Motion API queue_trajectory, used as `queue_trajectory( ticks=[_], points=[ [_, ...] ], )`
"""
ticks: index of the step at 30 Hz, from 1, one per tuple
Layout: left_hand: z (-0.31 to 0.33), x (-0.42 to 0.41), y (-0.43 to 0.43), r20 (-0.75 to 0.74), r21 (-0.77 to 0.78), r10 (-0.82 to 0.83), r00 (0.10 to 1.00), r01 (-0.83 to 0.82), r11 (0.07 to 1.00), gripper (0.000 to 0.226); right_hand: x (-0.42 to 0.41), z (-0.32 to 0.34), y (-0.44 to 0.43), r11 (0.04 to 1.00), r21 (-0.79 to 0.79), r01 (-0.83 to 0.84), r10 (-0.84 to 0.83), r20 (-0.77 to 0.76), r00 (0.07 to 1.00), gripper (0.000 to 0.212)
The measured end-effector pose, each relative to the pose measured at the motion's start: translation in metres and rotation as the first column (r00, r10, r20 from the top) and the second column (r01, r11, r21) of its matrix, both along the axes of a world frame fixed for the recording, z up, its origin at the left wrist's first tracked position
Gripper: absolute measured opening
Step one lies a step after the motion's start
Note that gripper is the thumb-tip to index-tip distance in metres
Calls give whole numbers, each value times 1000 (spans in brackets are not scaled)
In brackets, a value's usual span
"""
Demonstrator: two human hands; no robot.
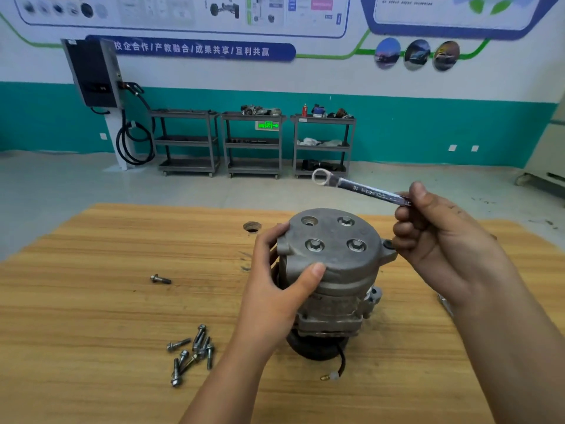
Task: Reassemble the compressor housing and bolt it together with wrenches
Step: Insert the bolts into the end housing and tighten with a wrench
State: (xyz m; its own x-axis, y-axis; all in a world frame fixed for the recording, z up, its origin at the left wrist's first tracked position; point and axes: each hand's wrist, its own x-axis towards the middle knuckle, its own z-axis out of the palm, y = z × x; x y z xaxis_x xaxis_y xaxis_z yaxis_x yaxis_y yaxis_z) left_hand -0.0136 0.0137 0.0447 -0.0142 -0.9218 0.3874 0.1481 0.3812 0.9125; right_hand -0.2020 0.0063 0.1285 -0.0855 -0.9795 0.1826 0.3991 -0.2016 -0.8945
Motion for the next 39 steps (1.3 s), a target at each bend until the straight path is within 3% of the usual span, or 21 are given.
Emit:
queue_trajectory(
  ticks=[8,16,21,26,28,32,39],
  points=[
    [1,1,-1,-16,-13,-31,999,31,999,60,-12,-6,-24,986,-153,-67,39,-177,983,7],
    [2,-2,0,-19,-22,-29,999,28,999,64,-16,-18,-35,987,-98,-126,83,-356,931,13],
    [3,-2,1,2,-11,-18,1000,18,1000,62,-7,-21,-47,1000,-7,2,-4,-403,915,22],
    [3,-1,1,32,10,11,999,-11,1000,62,-2,-20,-44,997,-83,-1,-39,-481,876,16],
    [4,-1,1,61,17,25,998,-26,1000,64,-3,-24,-38,990,-140,-7,-54,-430,901,22],
    [3,-4,2,78,26,70,995,-72,997,67,-2,-42,-23,967,-252,34,-76,-162,984,45],
    [5,-8,4,70,43,121,990,-124,991,65,13,-65,12,879,-406,248,-286,-34,958,24]
  ],
)
